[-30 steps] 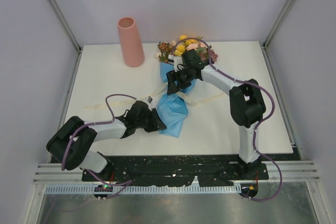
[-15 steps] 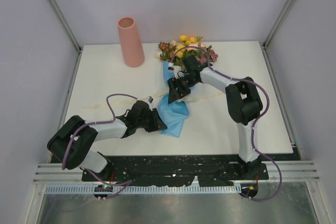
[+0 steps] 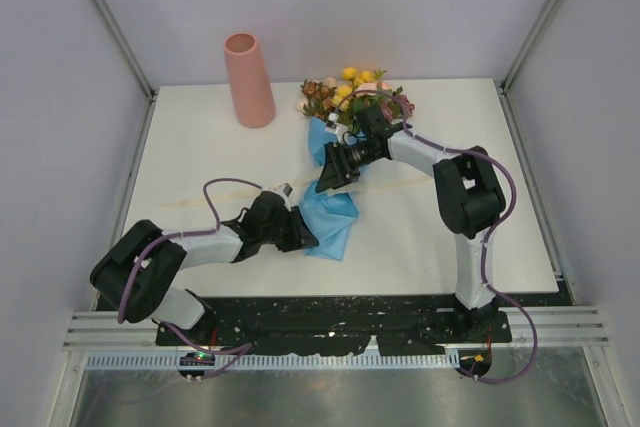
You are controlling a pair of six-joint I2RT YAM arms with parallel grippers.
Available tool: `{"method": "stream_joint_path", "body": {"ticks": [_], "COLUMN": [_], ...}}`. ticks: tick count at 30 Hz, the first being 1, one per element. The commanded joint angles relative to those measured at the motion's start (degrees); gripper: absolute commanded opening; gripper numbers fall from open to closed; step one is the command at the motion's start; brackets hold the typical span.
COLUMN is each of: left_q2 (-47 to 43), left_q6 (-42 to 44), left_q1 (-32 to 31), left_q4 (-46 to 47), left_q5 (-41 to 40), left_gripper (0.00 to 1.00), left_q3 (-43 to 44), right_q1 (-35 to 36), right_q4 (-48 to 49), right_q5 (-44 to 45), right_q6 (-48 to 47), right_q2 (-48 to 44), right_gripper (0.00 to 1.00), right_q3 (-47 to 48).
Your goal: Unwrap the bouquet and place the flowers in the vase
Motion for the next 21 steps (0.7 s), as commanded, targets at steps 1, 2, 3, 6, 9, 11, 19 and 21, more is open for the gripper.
{"method": "stream_joint_path", "body": {"ticks": [1,2,3,6,9,11,19,21], "left_q2": [1.02,1.2,1.37,2.25,2.78,2.78,2.87,3.05], "left_q6": [0.96,1.04,1.04,0.87,0.69,0.69,0.78,0.69], "left_q1": [-0.3,-0.39,-0.3,-0.39,-0.48,-0.39,-0.48,-0.57], "left_q4": [-1.55,-1.55,-1.55,-0.85,-0.41,-0.41,-0.5,-0.23], "left_q5": [-2.42,-2.51,-2.68,-2.34,-1.98,-2.07,-2.42,-2.51], "left_gripper": [0.31,0.31,0.31,0.31,0.31,0.31,0.31,0.31], "left_q3": [1.15,1.15,1.06,1.06,0.97,1.06,0.71,0.62], "right_q1": [-0.42,-0.6,-1.38,-2.79,-3.32,-3.32,-3.32,-3.24], "right_q4": [9.08,13.19,14.97,26.01,29.58,29.58,39.23,44.4], "right_q5": [-6.88,-8.1,-8.37,-9.94,-10.48,-10.13,-9.43,-9.34], "right_q6": [7.48,8.81,12.04,20.56,23.67,23.85,32.09,36.74], "right_q2": [-6.38,-7.43,-7.88,-10.24,-11.66,-12.54,-16.75,-17.54], "right_gripper": [0.66,0.66,0.66,0.65,0.65,0.65,0.65,0.65], "right_q3": [-4.23,-5.03,-6.78,-10.99,-12.24,-12.68,-14.61,-15.14]}}
